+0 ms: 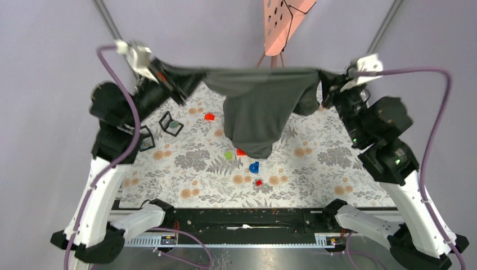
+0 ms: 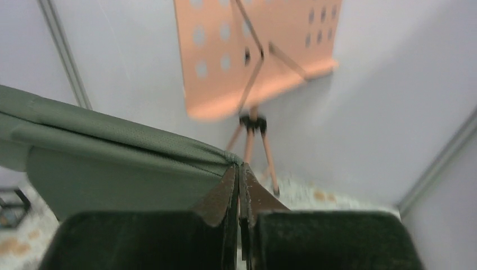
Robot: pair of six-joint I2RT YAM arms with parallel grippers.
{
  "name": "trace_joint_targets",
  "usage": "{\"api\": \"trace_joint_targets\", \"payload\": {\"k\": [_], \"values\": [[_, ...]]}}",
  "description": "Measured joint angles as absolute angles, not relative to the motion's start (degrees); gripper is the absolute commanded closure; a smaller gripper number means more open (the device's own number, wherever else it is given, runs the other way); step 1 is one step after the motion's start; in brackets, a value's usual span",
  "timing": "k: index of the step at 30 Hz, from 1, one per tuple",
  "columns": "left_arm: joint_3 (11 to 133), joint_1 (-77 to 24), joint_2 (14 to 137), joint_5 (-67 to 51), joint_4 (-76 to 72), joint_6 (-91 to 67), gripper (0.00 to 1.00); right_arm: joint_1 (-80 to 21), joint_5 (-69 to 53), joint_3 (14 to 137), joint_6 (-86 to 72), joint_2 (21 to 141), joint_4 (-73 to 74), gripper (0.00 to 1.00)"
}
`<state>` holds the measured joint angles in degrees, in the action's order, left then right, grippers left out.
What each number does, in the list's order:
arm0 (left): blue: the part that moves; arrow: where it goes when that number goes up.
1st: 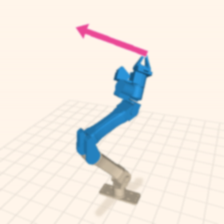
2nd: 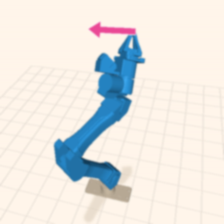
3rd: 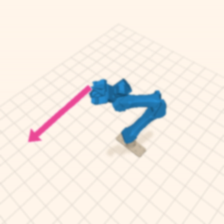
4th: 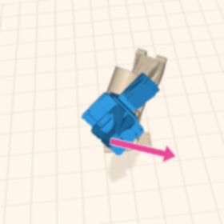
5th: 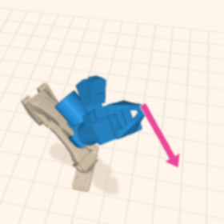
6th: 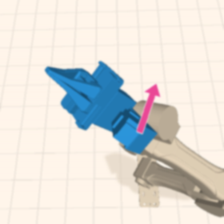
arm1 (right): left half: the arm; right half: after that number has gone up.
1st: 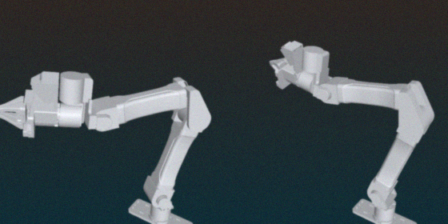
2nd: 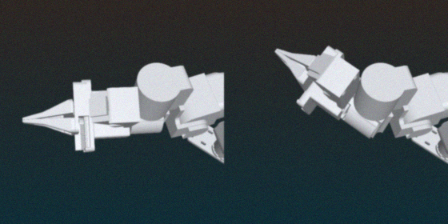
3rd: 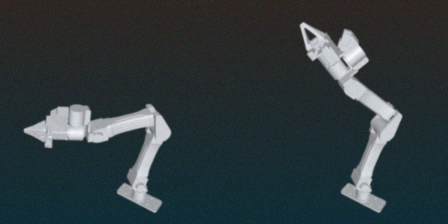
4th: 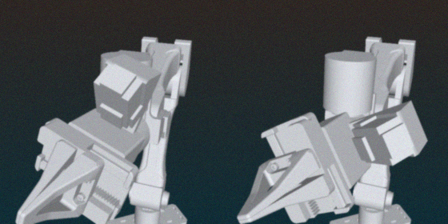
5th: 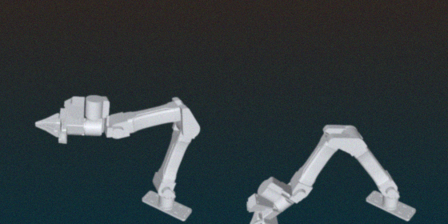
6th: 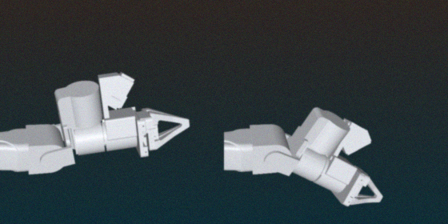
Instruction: Pin the brooch onto the clothing
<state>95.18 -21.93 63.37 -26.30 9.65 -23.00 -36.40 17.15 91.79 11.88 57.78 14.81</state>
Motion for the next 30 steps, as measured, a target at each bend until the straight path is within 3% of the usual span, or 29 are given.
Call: {"api": "trace_joint_targets", "payload": {"k": [4,9,15,19,22,26,30], "values": [[72.18,-28.29,52.16,-28.36,5.89,-24.49,1.0,-36.23,21.74,70.7,9.26,49.3,10.61,1.0],[51.33,-36.82,49.04,-27.97,4.08,-25.56,1.0,-35.92,29.23,47.9,2.2,46.85,10.04,1.0],[38.15,-48.16,53.89,-26.24,3.27,-27.16,1.0,-35.86,35.73,38.09,-8.16,44.38,14.41,0.99],[38.22,-57.76,61.73,-25.63,-3.03,-28.1,1.0,-35.83,39.2,36.12,-14.96,40.03,15.9,0.85],[41.52,-64.12,70.57,-25.71,-5.41,-27.99,0.77,-35.83,40.93,35.4,-18.98,38.3,18.65,0.64],[46.41,-68.9,78.48,-25.89,-6.2,-26.61,0.23,-35.81,41.06,35.38,-22.31,37.47,23.0,0.47],[48.45,-69.41,78.11,-24.36,-4.84,-24.4,0.08,-35.75,37.67,35.44,-24.08,36.21,27.33,0.43]]}}
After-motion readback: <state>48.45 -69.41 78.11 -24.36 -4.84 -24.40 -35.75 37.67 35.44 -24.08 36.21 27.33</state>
